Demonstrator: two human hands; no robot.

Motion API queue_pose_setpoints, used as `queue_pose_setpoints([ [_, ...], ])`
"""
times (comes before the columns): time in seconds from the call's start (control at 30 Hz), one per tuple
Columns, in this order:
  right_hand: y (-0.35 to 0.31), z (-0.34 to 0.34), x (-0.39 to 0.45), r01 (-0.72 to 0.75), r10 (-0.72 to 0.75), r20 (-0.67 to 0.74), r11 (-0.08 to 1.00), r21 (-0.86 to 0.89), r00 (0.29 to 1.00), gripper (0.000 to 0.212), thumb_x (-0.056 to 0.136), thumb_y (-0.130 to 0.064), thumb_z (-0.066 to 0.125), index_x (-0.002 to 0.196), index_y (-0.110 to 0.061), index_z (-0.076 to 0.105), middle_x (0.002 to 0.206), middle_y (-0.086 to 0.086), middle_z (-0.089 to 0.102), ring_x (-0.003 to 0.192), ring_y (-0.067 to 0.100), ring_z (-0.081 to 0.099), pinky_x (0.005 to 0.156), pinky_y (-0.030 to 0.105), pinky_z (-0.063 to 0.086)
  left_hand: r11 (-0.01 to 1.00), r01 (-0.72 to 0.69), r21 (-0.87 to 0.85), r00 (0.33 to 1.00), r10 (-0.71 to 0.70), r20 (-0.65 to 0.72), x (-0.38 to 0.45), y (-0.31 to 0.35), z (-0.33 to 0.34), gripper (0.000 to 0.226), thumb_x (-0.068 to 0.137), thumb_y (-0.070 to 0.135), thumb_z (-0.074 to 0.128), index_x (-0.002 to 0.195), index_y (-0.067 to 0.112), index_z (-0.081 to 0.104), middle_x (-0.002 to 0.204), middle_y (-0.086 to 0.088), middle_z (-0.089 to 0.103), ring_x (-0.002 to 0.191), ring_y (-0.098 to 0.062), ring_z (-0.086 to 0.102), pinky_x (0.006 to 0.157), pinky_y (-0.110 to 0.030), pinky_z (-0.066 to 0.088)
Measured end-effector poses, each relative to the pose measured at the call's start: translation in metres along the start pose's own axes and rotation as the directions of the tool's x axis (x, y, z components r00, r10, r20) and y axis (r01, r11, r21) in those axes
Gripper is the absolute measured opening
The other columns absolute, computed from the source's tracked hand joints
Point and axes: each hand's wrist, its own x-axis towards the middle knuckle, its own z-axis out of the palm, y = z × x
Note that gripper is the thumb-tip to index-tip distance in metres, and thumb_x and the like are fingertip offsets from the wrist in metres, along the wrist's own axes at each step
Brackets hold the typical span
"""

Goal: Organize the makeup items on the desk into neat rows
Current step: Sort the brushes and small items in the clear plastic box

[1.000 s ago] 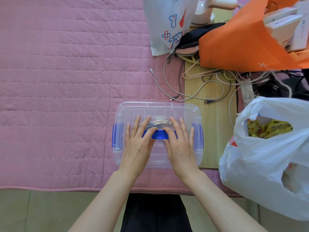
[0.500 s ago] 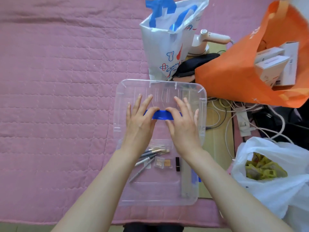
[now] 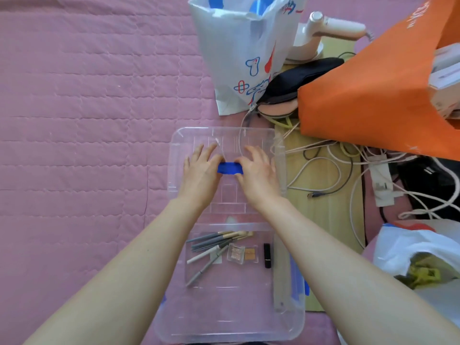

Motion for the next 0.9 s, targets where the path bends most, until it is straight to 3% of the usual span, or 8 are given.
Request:
queue_pose_setpoints([
  [0.17,0.016,0.03,0.004,0.05,-0.044,0.06,0.994,-0.1,0.997,0.031,0.087,-0.018,0.059,0.118,-0.022,0.061,0.151,0.008,0.03,0.142,0.03,0.019,0.114,0.05,0.02,0.999,0.017,0.027,0.995,-0.02,0.1,0.001,-0.013,0.027,0.021,0.09,0.0,0.052,0.107,0.01,0.059,0.151,-0.011,0.032,0.142,-0.036,0.02,0.105,-0.06,0.029],
  [0.43,0.018,0.044,0.012,0.107,-0.097,0.07,0.981,-0.159,0.993,0.032,0.082,-0.008,0.06,0.112,-0.019,0.061,0.149,0.01,0.032,0.142,0.032,0.017,0.115,0.054,0.015,0.999,0.027,0.046,0.996,-0.031,0.089,0.005,-0.02,0.035,0.025,0.085,-0.004,0.053,0.107,0.006,0.059,0.148,-0.015,0.035,0.135,-0.037,0.028,0.103,-0.053,0.034],
  [0.53,0.022,0.044,0.012,0.129,-0.109,0.134,0.98,-0.149,0.985,0.036,0.086,-0.008,0.058,0.12,-0.019,0.057,0.153,0.01,0.025,0.144,0.033,0.012,0.116,0.051,0.016,0.997,0.03,0.076,0.994,-0.038,0.107,0.006,-0.022,0.035,0.026,0.085,-0.002,0.052,0.109,0.005,0.06,0.148,-0.015,0.036,0.134,-0.037,0.03,0.104,-0.051,0.033],
  [0.63,0.025,0.044,0.01,0.137,-0.102,0.234,0.981,-0.137,0.967,0.049,0.091,-0.011,0.055,0.138,-0.022,0.044,0.158,0.009,0.015,0.146,0.032,0.007,0.116,0.048,0.019,0.994,0.035,0.103,0.985,-0.052,0.167,0.005,-0.028,0.033,0.036,0.089,0.001,0.049,0.123,0.009,0.057,0.153,-0.01,0.031,0.14,-0.034,0.024,0.111,-0.048,0.028],
  [0.73,0.023,0.04,0.007,0.106,-0.081,0.197,0.987,-0.119,0.977,0.052,0.094,-0.011,0.051,0.143,-0.019,0.037,0.158,0.009,0.016,0.147,0.03,0.007,0.117,0.044,0.018,0.995,0.047,0.09,0.975,-0.066,0.214,-0.001,-0.025,0.025,0.05,0.091,0.004,0.048,0.14,0.014,0.045,0.157,-0.007,0.024,0.144,-0.03,0.018,0.116,-0.04,0.021],
  [0.9,0.012,0.015,-0.01,0.076,-0.071,0.076,0.995,-0.07,0.995,0.048,0.095,-0.014,0.049,0.141,-0.01,0.038,0.154,0.011,0.026,0.146,0.03,0.013,0.117,0.039,0.016,1.0,0.023,0.011,0.991,-0.024,0.134,-0.023,-0.016,0.002,0.047,0.094,0.009,0.048,0.141,0.01,0.043,0.15,-0.009,0.037,0.141,-0.026,0.026,0.113,-0.037,0.026],
])
